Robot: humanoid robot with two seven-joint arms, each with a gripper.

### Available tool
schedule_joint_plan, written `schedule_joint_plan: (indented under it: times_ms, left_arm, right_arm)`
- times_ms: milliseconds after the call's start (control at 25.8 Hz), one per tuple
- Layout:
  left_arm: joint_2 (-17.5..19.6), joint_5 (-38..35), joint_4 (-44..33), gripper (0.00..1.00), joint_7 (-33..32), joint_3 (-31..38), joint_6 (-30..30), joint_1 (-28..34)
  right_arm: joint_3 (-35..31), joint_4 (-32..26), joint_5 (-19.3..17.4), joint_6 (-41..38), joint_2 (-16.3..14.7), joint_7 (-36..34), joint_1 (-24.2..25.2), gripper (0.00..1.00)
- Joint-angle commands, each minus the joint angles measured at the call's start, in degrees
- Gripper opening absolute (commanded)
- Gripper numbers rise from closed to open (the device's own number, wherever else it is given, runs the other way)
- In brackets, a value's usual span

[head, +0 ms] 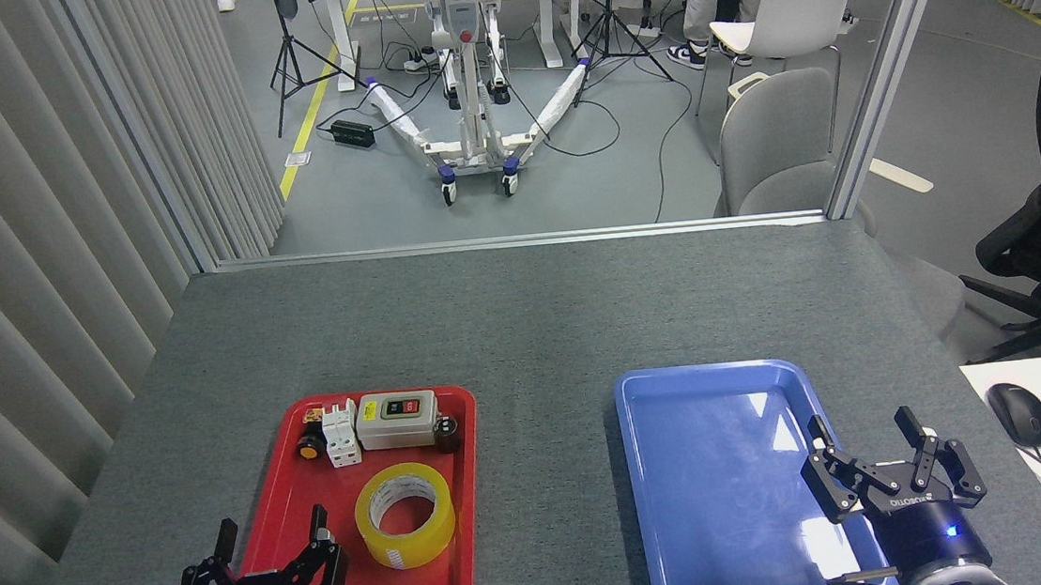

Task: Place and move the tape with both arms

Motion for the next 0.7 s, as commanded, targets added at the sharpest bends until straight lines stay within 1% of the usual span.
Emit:
schedule_joint_plan:
  times_ms: [0, 232, 310, 426, 503, 658]
  left_arm:
    - [0.0, 0.0, 0.02, 1.0, -0.13, 0.0, 0.01, -0.09]
    - [-0.09, 0.0, 0.02, 1.0, -0.22, -0.08, 0.01, -0.09]
    - [-0.09, 0.0, 0.02, 1.0, -0.31, -0.08, 0.1, -0.09]
    - [-0.09, 0.09, 0.11, 1.0, -0.31, -0.08, 0.36, -0.09]
    - [0.0, 0.26, 0.11, 1.0, -0.31, -0.08, 0.27, -0.09]
    - [0.09, 0.35, 0.37, 1.0, -0.13, 0.0, 0.01, -0.53]
  right_arm:
    - [0.08, 0.0, -0.06, 0.01, -0.15, 0.01, 0.02, 1.0]
    - [-0.19, 0.0, 0.03, 0.01, 0.11, 0.01, -0.24, 1.0]
    - [0.25, 0.0, -0.06, 0.01, 0.81, 0.01, -1.38, 1.0]
    - [1.48, -0.09, 0.03, -0.08, 0.55, 0.01, -2.17, 1.0]
    - [1.48, -0.09, -0.06, 0.01, 0.29, 0.01, -2.08, 1.0]
    - [2.1, -0.09, -0.06, -0.08, 0.81, 0.01, -0.77, 1.0]
